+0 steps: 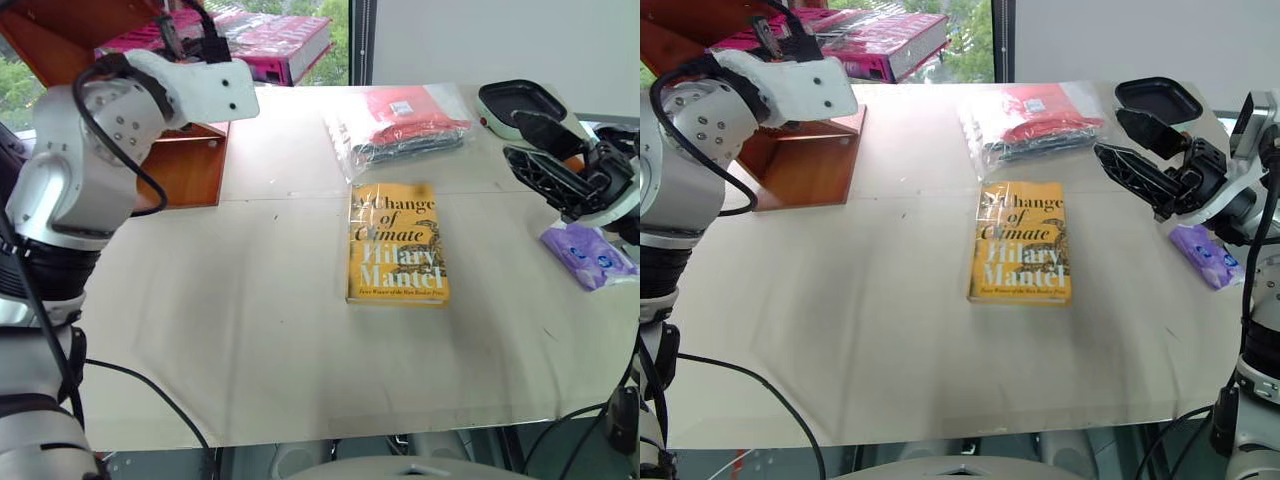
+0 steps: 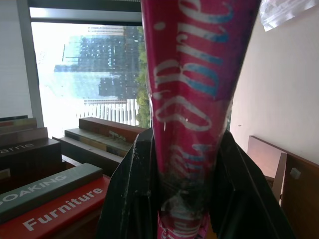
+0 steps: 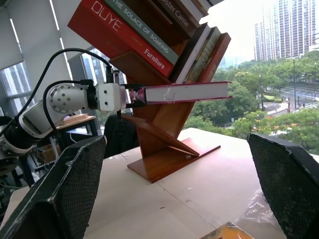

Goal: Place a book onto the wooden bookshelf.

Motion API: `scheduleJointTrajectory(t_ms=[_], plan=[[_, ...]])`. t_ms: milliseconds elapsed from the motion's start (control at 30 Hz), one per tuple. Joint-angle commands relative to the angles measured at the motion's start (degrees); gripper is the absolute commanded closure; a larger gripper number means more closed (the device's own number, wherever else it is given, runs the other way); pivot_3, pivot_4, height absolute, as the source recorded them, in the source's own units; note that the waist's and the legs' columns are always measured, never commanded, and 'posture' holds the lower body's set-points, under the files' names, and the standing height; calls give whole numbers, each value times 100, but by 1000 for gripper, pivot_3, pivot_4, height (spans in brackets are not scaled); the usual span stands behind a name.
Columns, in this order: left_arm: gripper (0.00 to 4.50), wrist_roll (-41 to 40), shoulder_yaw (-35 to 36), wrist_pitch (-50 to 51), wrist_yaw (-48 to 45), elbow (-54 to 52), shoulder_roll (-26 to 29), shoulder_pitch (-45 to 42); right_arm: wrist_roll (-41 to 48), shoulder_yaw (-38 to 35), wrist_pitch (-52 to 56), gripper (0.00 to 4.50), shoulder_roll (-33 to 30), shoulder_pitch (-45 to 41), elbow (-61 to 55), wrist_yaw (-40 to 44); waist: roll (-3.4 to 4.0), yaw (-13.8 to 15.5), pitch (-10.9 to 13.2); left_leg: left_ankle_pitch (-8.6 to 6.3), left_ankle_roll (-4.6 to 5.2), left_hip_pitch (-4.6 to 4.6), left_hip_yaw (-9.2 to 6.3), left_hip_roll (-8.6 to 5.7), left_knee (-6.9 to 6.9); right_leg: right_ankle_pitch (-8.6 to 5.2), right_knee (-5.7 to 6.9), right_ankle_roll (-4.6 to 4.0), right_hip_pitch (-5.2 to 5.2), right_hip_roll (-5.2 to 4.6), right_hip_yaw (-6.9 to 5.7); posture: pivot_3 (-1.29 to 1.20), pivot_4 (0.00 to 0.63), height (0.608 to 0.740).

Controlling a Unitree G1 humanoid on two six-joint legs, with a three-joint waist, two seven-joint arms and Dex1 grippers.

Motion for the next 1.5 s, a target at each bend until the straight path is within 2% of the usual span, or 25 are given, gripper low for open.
scheduleJointTrajectory(t_ms=[33, 300, 567, 700, 867, 1033, 1400, 1433, 1500], plan=[[3852, 127, 573, 581, -290, -357, 199, 340, -17, -61, -133, 0, -10, -101, -2, 35, 0, -47, 0, 0, 0, 3, 4, 0, 0, 0, 2, 0, -2, 3, 10, 0, 150, 720], [3852, 345, 735, 1287, -610, -1212, -12, 685, -151, 29, -197, 0, 4, -237, 254, 169, -4, 48, 2, -3, 5, 0, -4, -2, 18, 0, 12, 1, -3, 4, 7, 0, 150, 720], [3852, 537, 1088, 1594, -1069, -1393, 601, 1025, -391, 227, -350, 0, 104, -422, 550, 406, -4, 29, 2, -5, 7, -1, -2, -2, 14, 0, 7, 0, -5, 4, 8, 0, 150, 720], [3852, 515, 1135, 1412, -1255, -1089, 946, 1155, -461, 293, -400, 0, 183, -491, 571, 490, -3, 18, 2, -5, 7, 1, -1, -2, 15, 0, 11, 0, -4, 3, 9, 0, 150, 720], [3852, 522, 963, 967, -1253, -454, 1028, 859, -582, 317, -499, 0, 235, -543, 602, 515, -4, 57, 1, -5, 7, 1, -3, -3, 15, 0, 9, 0, -4, 2, 7, 0, 150, 720], [3852, 581, 674, 505, -1368, 357, 927, 496, -1023, 425, -648, 0, 235, -499, 602, 277, -4, 54, 1, -5, 7, 0, -2, -4, 17, 0, 11, 1, -5, 2, 6, 0, 150, 720], [3852, 833, 474, 380, -1525, 833, 637, 30, -1083, 390, -616, 0, 257, -372, 457, 174, -5, 17, 1, -5, 7, -2, -2, -5, 18, 0, 13, 1, -5, 2, 5, 0, 150, 720], [2836, 845, 497, 408, -1516, 841, 639, 18, -1084, 391, -620, 0, 261, -360, 450, 172, -5, 11, 1, -5, 7, -2, -3, -5, 18, 0, 14, 1, -5, 3, 5, 0, 150, 720], [2083, 844, 559, 494, -1529, 841, 667, 38, -1080, 388, -624, 0, 267, -346, 442, 164, -5, 6, 1, -5, 7, -1, -2, -5, 18, 1, 16, 1, -5, 3, 6, 0, 150, 720]])
